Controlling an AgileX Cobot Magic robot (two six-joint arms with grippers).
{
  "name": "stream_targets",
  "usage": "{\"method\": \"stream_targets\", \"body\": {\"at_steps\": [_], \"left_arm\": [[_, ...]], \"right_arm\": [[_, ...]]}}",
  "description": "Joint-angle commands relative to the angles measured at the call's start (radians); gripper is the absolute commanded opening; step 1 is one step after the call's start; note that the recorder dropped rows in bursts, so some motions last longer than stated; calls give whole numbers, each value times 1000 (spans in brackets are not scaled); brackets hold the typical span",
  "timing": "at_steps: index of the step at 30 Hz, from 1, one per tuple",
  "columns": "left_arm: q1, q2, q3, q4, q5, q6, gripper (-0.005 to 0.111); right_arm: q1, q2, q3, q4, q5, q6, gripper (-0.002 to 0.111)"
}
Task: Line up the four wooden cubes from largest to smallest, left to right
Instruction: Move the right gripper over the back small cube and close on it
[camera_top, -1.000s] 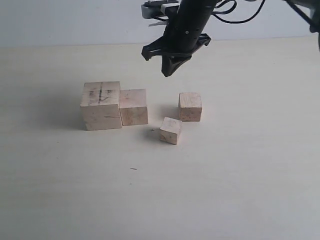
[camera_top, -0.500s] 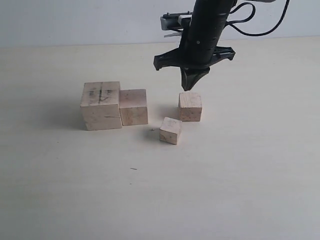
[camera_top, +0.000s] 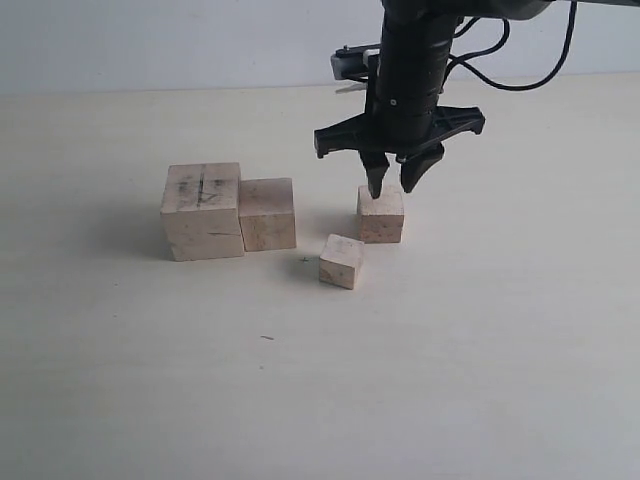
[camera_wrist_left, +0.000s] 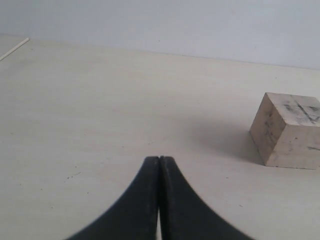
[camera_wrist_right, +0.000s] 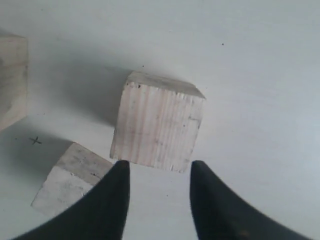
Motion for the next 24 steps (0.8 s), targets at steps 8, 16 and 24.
{"method": "stream_targets", "body": {"at_steps": [8,16,24], "left_arm": [[-5,-6,2,2,-11,0,0],[-5,-6,2,2,-11,0,0],[-5,-6,2,2,-11,0,0]], "right_arm": [[0,-5,0,77,-84,66,72],[0,40,0,59,-74,116,72],[0,45,0,-8,-83,168,72]]}}
